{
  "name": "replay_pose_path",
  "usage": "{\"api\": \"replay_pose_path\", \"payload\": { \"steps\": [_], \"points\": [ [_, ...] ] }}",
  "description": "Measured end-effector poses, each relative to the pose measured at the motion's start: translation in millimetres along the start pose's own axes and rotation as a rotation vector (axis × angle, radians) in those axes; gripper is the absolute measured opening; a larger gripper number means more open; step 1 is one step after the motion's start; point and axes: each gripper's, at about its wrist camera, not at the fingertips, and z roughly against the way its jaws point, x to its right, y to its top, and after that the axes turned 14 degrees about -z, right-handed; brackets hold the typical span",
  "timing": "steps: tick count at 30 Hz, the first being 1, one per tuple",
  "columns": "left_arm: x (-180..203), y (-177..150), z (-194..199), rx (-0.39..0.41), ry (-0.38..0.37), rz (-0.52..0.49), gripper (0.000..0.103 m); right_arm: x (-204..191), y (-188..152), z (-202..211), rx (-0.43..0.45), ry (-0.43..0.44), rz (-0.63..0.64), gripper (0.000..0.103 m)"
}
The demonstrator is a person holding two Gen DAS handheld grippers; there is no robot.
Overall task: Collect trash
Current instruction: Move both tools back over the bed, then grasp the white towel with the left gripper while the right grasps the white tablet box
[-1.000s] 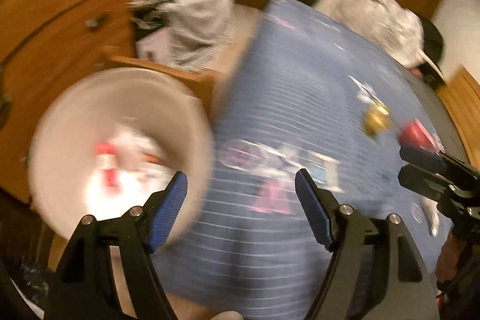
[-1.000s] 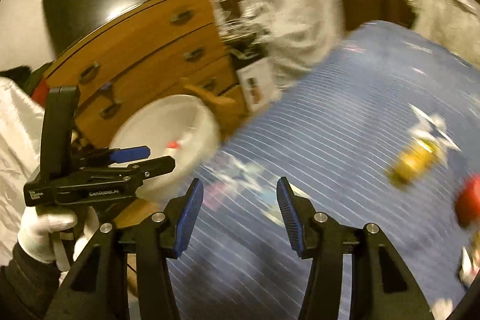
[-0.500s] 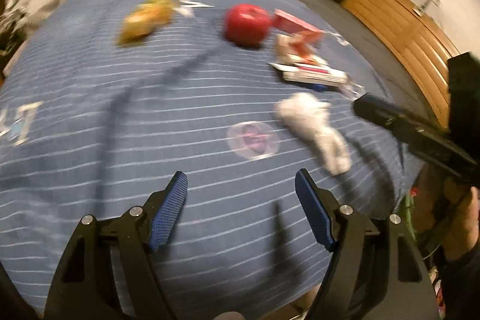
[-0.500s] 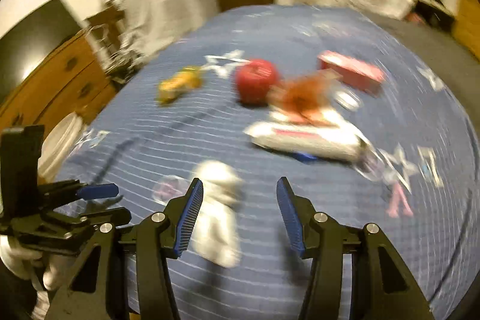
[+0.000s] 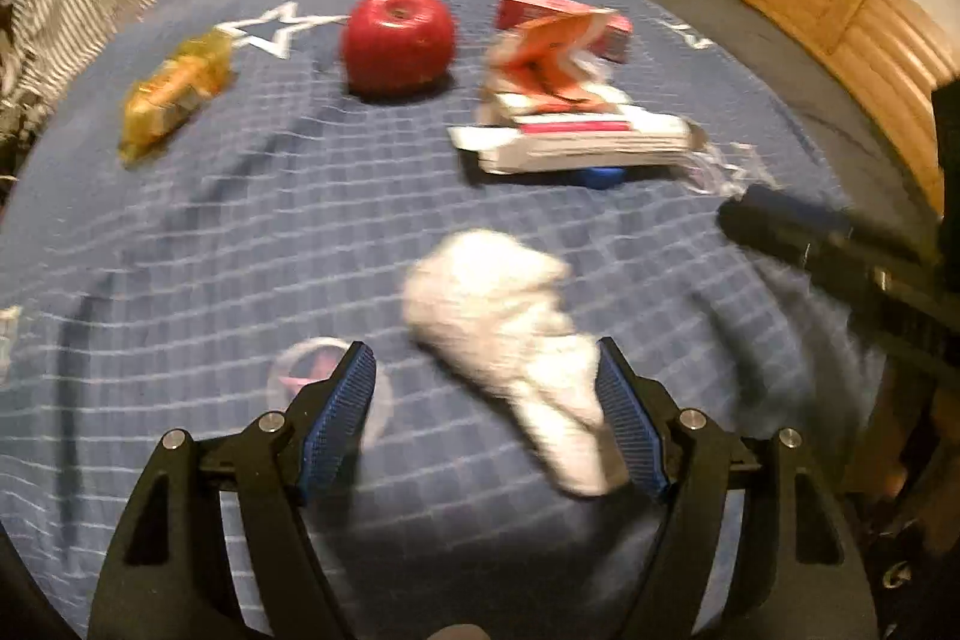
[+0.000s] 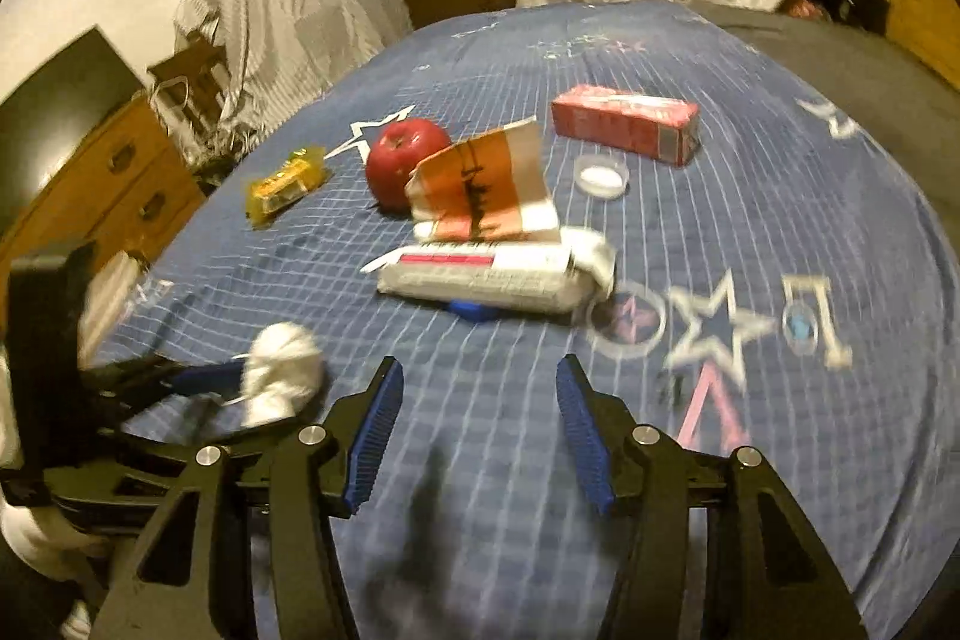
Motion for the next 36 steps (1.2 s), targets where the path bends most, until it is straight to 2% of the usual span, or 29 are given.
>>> {"api": "replay_pose_path", "payload": {
  "steps": [4, 6, 9, 12, 15, 16, 18, 20, 22, 24, 26, 29, 30, 36],
  "points": [
    [-41, -9, 1, -0.030, 0.088, 0.053, 0.072, 1, 32, -23, -0.002, -0.027, 0.093, 0.066],
    [-62, -13, 3, -0.039, 0.107, 0.094, 0.074, -1, 45, -38, -0.009, -0.025, 0.144, 0.075],
    [-76, -15, 5, -0.045, 0.121, 0.113, 0.074, -5, 50, -63, -0.052, -0.042, 0.205, 0.075],
    [-79, -13, 5, -0.045, 0.107, 0.118, 0.074, -15, 38, -67, -0.062, -0.030, 0.223, 0.077],
    [-87, -19, 7, -0.039, 0.097, 0.122, 0.074, -35, 16, -48, -0.087, 0.077, 0.252, 0.077],
    [-89, -20, 7, -0.037, 0.096, 0.124, 0.074, -47, 3, -40, -0.119, 0.133, 0.286, 0.077],
    [-94, -23, 10, -0.033, 0.094, 0.130, 0.074, -61, -11, -27, -0.139, 0.171, 0.318, 0.077],
    [-96, -24, 14, -0.030, 0.096, 0.137, 0.075, -63, -11, -19, -0.124, 0.175, 0.309, 0.077],
    [-98, -25, 16, -0.031, 0.100, 0.135, 0.076, -62, 0, -15, -0.096, 0.151, 0.309, 0.077],
    [-99, -25, 17, -0.033, 0.095, 0.128, 0.076, -59, 16, -26, -0.107, 0.113, 0.316, 0.077],
    [-97, -24, 17, -0.035, 0.079, 0.115, 0.077, -56, 32, -45, -0.141, 0.057, 0.361, 0.077],
    [-95, -21, 14, -0.038, 0.055, 0.105, 0.080, -59, 50, -83, -0.237, 0.002, 0.450, 0.077],
    [-94, -20, 12, -0.039, 0.054, 0.102, 0.081, -60, 52, -89, -0.236, -0.023, 0.475, 0.077],
    [-90, -11, 3, -0.040, 0.037, 0.074, 0.084, -67, 77, -134, -0.321, -0.023, 0.524, 0.077]
  ]
}}
